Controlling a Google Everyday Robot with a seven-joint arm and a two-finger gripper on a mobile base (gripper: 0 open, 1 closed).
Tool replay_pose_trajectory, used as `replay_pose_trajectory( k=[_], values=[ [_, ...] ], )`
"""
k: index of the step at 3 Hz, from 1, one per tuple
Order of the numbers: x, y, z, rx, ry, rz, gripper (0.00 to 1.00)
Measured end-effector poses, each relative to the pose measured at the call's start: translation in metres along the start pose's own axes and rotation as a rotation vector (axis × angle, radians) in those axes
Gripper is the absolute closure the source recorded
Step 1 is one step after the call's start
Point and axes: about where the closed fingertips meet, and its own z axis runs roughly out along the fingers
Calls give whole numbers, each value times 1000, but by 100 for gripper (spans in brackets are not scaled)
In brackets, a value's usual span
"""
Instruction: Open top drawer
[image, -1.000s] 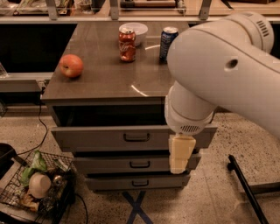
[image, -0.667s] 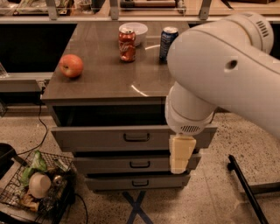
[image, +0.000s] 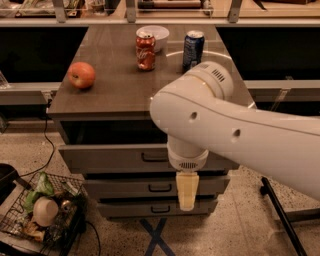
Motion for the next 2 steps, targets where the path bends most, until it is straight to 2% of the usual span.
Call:
replay_pose_trajectory(
  k=[1,2],
  values=[
    [-6,5,59,-72,24,3,0],
    [-18,5,86,-93,-12,-4,0]
  ],
)
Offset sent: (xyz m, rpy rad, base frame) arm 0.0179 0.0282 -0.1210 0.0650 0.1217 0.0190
